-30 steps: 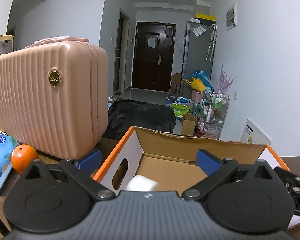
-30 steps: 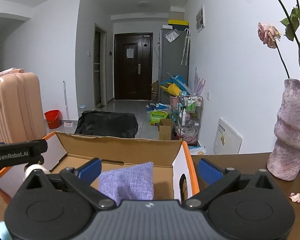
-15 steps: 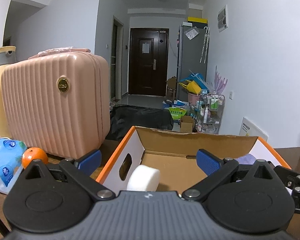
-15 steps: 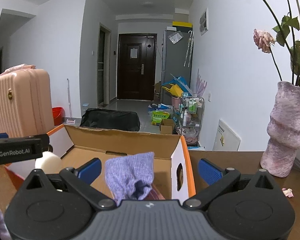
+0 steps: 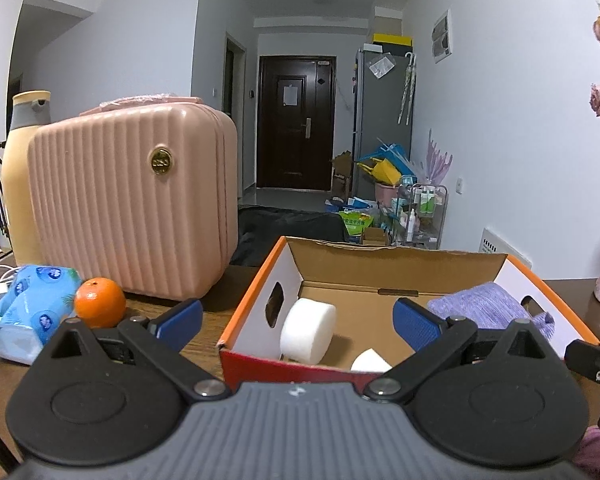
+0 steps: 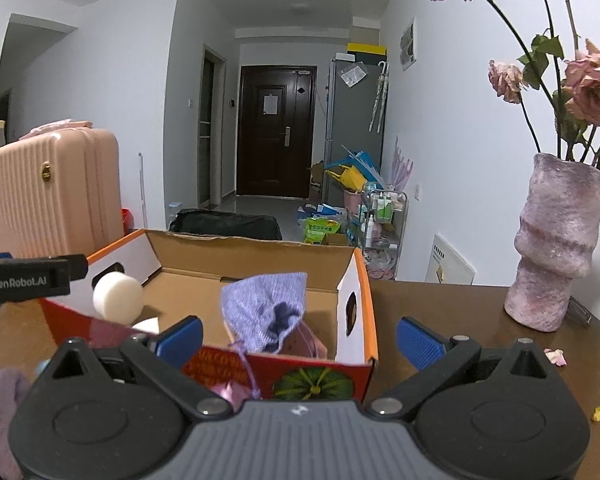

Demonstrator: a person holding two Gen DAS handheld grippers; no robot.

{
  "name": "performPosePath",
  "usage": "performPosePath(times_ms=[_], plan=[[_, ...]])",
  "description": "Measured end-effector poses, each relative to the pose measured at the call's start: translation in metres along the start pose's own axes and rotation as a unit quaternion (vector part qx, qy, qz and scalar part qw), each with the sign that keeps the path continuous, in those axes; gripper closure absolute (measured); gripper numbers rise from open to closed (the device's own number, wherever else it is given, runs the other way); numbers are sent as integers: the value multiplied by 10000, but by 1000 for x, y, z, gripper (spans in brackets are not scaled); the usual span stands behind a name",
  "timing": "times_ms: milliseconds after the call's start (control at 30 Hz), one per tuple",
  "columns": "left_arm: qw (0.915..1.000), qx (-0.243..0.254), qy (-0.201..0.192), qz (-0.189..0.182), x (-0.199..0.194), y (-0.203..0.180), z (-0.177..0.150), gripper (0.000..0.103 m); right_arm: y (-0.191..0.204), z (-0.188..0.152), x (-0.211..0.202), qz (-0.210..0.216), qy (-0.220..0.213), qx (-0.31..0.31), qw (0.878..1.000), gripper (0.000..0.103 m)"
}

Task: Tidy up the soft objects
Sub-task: 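Withdraw both tools from the box toward the remaining soft items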

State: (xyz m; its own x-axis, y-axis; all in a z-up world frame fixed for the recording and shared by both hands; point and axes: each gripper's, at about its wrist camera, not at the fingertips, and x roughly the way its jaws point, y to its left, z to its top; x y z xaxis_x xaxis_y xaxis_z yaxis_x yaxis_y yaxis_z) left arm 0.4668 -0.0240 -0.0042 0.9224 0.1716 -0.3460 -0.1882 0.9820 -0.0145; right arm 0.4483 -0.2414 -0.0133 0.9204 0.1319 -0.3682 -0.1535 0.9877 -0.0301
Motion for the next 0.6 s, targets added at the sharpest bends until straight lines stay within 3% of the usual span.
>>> performPosePath(times_ms=[600], plan=[[9996, 241, 4, -170, -54, 17, -23, 0, 12, -31, -58, 133, -11, -117, 9998, 0]])
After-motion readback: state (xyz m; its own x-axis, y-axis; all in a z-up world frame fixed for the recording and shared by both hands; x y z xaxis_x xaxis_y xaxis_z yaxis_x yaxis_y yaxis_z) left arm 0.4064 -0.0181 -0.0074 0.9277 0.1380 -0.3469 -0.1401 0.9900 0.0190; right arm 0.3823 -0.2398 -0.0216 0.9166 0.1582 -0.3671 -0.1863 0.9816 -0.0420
